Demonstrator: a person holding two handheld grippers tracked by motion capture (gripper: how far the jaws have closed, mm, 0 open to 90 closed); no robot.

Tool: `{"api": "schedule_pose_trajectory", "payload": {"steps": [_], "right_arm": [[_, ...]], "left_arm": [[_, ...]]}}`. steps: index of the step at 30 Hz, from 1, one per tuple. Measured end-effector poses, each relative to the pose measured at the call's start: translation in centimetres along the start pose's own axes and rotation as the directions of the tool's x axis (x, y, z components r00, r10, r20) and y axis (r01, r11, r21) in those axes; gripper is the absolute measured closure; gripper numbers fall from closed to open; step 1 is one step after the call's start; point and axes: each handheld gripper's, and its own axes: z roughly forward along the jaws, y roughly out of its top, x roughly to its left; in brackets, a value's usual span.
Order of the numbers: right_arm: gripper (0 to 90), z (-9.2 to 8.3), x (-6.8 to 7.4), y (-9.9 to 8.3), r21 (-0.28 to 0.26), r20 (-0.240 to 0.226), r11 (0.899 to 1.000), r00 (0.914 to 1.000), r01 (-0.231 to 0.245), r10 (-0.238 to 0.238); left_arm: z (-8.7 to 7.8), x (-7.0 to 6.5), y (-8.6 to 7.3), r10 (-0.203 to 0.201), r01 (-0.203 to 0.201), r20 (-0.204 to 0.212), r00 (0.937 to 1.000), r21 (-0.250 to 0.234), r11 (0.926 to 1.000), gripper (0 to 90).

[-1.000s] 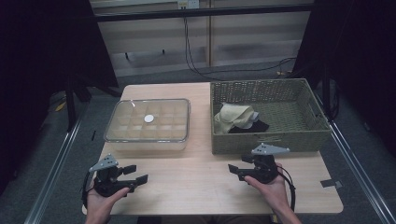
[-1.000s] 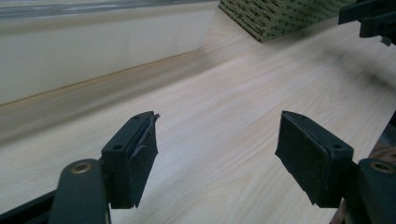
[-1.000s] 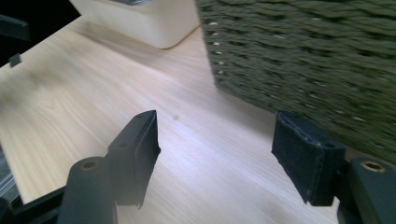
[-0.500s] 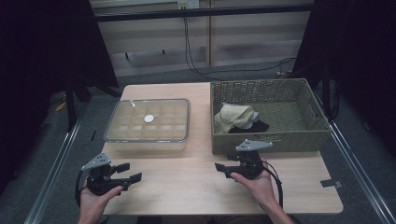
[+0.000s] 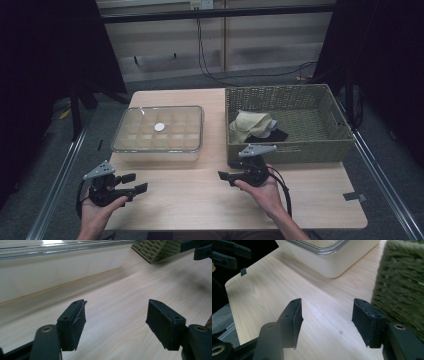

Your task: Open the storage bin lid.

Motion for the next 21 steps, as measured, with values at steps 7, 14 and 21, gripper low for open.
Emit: {"api": "schedule_pose_trajectory", "payload": {"steps": [7, 14, 21], "right_arm": [[42.8, 1.5, 0.5, 1.2, 0.01, -0.028, 1.0, 0.9996, 0.009, -0.009], [43.1, 3.4, 1.1, 2.7, 0.028, -0.053, 0.999, 0.9982, 0.031, -0.03], [43.2, 4.7, 1.3, 4.9, 0.023, -0.069, 0.999, 0.9972, 0.031, -0.029]], "left_arm": [[-0.5, 1.2, 0.2, -0.02, 0.02, -0.013, 0.9997, -0.007, 0.9998, 32.4], [-0.9, 2.6, 1.0, -0.026, 0.025, -0.037, 0.999, -0.016, 0.9995, 33.3], [-1.3, 3.9, 1.7, -0.047, 0.046, -0.05, 0.9976, -0.021, 0.9987, 35.1]]}}
